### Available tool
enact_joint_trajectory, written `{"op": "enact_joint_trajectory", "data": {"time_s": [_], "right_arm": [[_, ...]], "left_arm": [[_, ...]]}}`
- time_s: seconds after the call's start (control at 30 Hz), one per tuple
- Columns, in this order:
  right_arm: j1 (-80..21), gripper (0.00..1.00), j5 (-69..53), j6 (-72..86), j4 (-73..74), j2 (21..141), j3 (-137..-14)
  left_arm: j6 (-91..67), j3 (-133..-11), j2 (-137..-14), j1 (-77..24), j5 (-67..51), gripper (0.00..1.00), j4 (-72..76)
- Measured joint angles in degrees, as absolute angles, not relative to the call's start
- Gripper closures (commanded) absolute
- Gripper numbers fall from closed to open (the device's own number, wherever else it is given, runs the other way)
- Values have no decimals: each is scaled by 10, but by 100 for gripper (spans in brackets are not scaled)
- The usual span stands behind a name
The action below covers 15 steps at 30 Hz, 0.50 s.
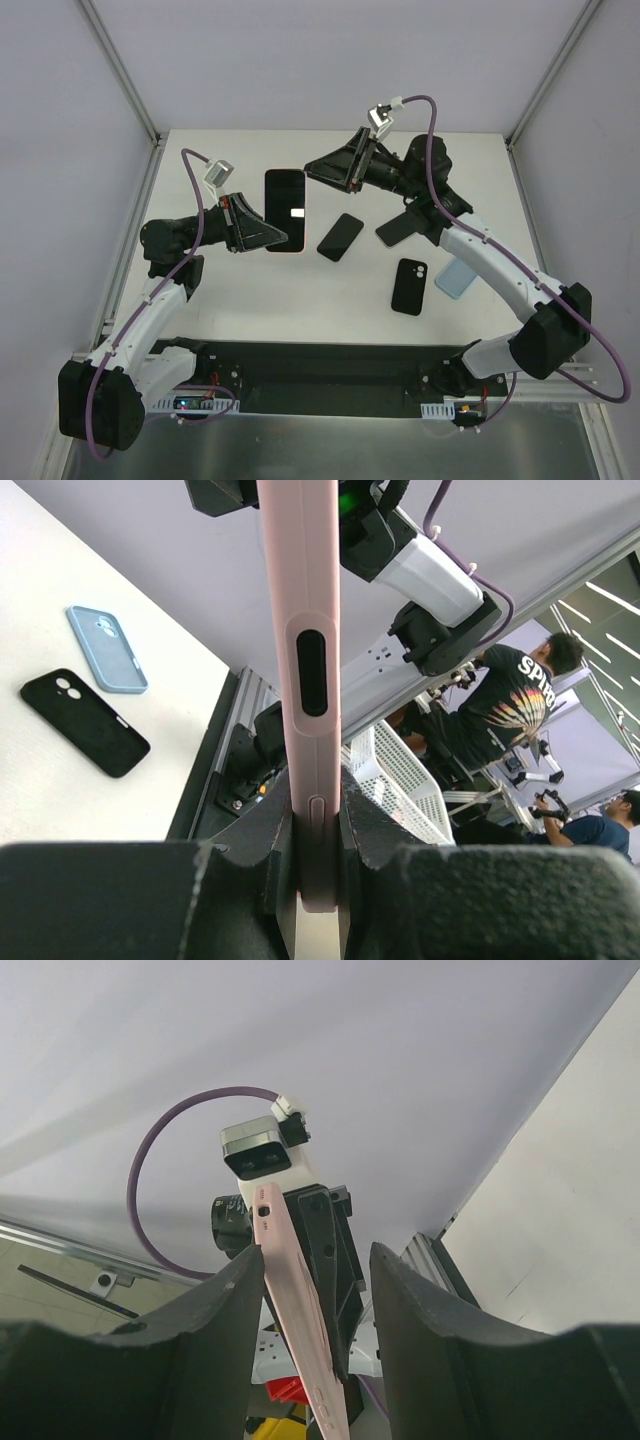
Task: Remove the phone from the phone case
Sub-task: Remove the phone case from the phone.
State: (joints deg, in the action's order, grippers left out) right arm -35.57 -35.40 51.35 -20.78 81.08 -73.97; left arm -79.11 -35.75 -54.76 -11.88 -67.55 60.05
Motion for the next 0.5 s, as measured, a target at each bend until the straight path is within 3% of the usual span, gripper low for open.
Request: {"op": "enact_joint_trajectory", "data": {"time_s": [0.5], "right_arm": [[-370,53,-318,399,-93,817,-791]], "left_arm": [[-806,-357,-551,-111,-690,100,593]]}}
